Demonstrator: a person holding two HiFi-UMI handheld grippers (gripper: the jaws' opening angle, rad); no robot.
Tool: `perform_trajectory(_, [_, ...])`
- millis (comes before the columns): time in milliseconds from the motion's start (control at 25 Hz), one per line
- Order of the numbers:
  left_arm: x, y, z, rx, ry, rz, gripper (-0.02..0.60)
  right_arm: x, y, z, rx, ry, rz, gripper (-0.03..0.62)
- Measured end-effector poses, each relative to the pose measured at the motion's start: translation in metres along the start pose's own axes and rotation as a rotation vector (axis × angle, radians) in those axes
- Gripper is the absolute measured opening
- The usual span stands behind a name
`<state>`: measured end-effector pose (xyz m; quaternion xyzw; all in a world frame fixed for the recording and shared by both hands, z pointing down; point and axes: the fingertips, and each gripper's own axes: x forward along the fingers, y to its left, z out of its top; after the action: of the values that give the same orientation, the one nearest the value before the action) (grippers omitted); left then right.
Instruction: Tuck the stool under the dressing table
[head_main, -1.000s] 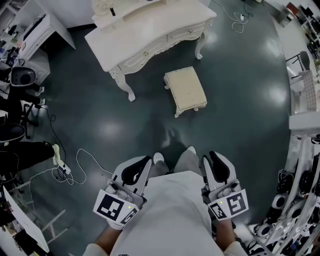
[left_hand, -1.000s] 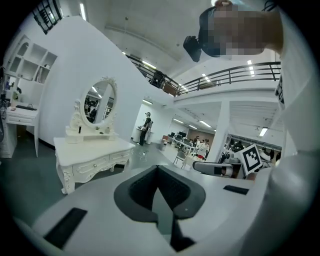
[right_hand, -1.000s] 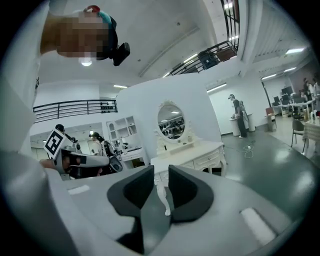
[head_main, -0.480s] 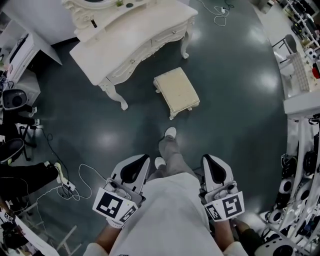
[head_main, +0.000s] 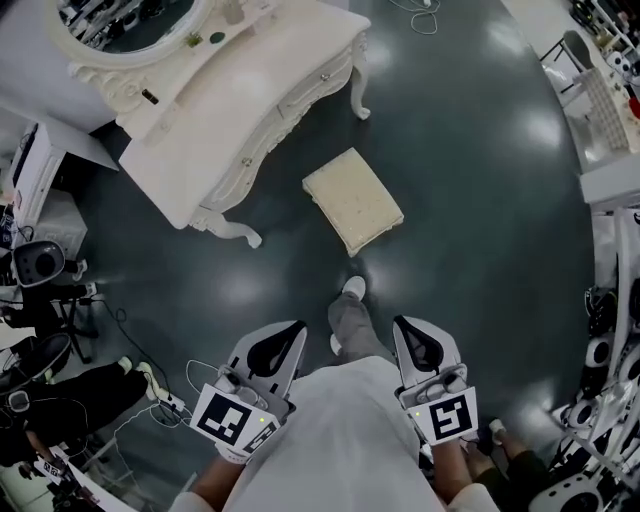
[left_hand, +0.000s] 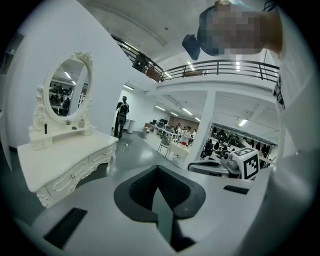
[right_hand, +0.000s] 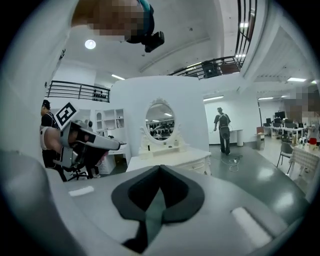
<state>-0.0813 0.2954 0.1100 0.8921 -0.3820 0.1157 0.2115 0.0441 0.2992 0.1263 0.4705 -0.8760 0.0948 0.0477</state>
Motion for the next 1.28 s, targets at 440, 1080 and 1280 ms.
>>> perform_trajectory(440, [0.074, 0.039, 0.069, 0.069, -0.003, -0.006, 0.008, 0.053, -0.08, 0.016, 0.079, -0.002, -0.03, 0.009])
perform_trajectory(1080, [0.15, 0.016, 0.098, 0.158, 0.089, -0.161, 0.008, 0.052, -0.143, 0.014, 0.217, -0.05, -0.214, 0.008])
perform_trajectory(1280, [0.164, 0.028, 0.087, 0.147, 0.123, -0.184, 0.008, 0.057, -0.152, -0.002, 0.313, -0.055, -0.248, 0.008])
